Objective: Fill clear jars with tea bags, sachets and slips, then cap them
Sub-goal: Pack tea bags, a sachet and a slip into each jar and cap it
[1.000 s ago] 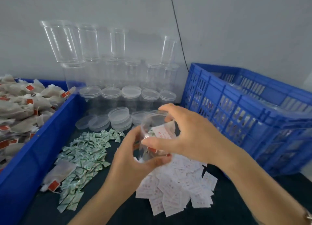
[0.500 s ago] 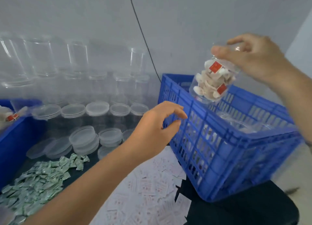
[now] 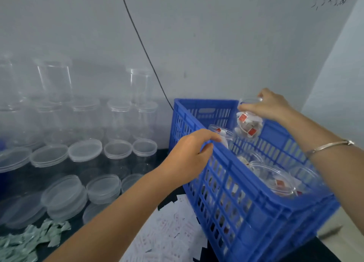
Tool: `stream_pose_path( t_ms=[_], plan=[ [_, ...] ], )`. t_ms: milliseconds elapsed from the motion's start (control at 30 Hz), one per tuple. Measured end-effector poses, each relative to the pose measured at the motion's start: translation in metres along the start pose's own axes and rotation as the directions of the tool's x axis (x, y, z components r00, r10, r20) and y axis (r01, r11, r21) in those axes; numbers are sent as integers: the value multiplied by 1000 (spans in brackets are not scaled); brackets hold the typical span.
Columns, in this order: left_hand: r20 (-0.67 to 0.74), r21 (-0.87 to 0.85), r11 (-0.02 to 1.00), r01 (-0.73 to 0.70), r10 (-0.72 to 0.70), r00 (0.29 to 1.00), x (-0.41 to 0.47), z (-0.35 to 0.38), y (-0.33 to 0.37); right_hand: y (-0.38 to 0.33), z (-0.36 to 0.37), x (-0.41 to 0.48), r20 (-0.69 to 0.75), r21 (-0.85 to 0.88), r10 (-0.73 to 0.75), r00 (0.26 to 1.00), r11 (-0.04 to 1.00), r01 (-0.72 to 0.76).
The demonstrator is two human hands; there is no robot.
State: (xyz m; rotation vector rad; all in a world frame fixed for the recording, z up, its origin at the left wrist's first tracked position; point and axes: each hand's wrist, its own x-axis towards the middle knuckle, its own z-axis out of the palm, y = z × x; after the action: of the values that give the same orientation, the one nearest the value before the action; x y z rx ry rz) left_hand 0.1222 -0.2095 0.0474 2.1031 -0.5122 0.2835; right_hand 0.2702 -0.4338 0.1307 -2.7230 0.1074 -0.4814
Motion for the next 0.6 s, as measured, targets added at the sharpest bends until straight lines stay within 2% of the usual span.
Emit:
stream_pose_path(
  t_ms=[100,233,433,600],
  plan=[
    [7,47,999,-28,28,1000,18,2,-16,4,14,18,49,-33,32,998,999,-31],
    [57,78,994,-72,68,996,35,3,-34,-1,26,38,124,9,39,992,999,-40],
    [-54,82,997,-7,12,998,66,-7,-61,-35,49,55,276,68,-36,960,997,18],
    [-30,141,986,90,-87,996,98,-23,-80,-65,84,58,408,75,-46,912,997,17]
  ],
)
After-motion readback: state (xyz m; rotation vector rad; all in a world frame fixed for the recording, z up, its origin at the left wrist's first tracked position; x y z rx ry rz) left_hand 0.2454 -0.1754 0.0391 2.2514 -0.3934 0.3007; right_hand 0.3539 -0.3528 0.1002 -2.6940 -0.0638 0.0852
